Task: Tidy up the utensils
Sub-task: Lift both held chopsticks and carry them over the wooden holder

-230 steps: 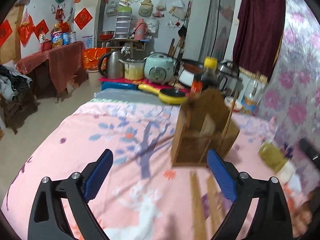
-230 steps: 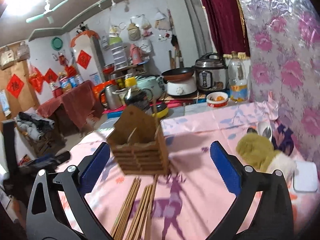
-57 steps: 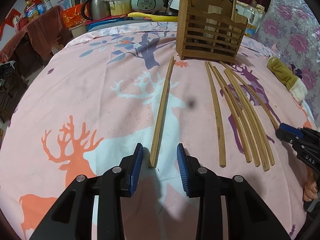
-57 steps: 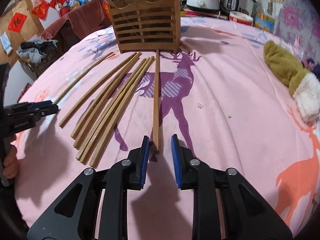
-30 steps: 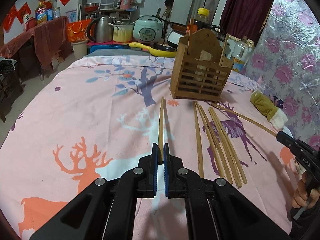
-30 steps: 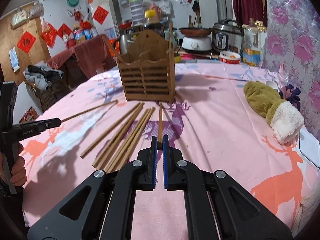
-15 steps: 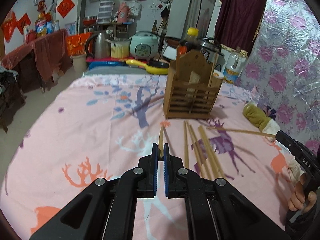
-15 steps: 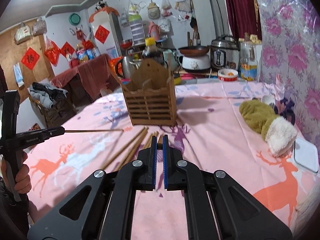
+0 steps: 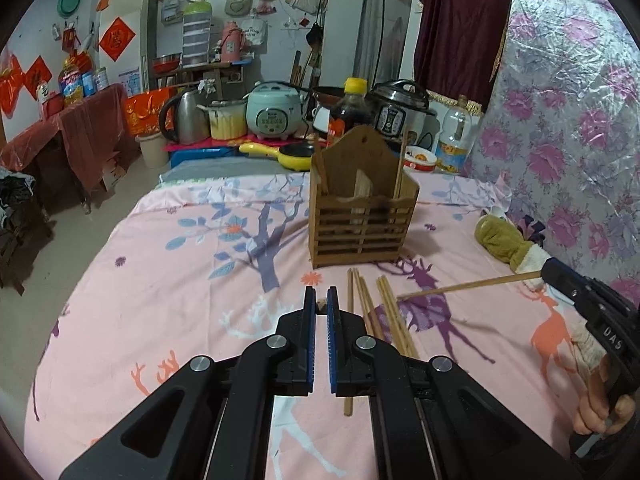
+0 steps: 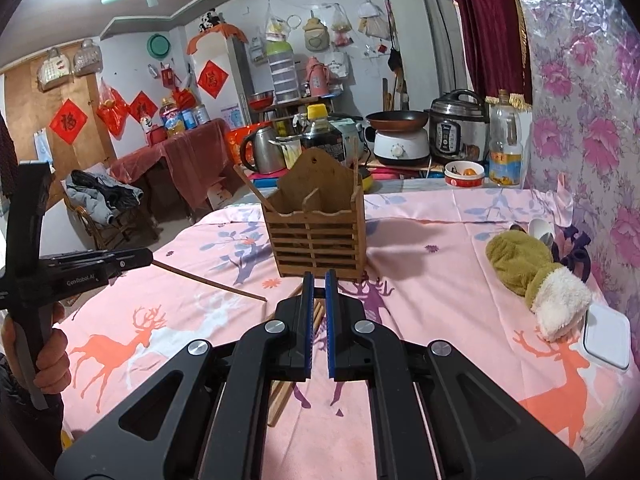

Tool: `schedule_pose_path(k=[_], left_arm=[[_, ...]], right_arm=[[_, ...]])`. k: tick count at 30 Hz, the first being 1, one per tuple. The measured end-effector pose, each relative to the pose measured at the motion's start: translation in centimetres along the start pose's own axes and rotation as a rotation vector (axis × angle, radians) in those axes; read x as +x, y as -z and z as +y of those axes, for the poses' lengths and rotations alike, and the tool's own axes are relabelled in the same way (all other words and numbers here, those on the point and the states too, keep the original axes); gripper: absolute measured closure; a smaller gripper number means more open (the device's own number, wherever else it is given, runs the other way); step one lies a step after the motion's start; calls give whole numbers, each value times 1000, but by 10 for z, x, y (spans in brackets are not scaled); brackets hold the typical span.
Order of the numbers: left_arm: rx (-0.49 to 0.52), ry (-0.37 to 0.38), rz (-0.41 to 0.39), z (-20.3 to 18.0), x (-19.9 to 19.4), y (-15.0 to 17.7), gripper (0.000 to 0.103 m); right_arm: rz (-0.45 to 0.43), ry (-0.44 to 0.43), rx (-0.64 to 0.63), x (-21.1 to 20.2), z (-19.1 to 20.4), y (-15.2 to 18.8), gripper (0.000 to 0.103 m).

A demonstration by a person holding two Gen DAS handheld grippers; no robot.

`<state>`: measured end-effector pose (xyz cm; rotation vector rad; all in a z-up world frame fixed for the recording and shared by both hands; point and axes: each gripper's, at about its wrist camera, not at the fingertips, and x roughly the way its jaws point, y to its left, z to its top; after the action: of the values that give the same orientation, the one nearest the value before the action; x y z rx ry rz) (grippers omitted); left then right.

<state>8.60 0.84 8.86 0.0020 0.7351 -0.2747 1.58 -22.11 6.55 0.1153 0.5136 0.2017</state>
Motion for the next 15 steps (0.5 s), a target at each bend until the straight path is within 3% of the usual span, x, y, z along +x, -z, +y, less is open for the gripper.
schedule_pose_path(k=[15], left_arm=[[65,28,-84,-37,-18,-74,97]], right_arm=[[-87,6,-52,-4,21,-59,97]])
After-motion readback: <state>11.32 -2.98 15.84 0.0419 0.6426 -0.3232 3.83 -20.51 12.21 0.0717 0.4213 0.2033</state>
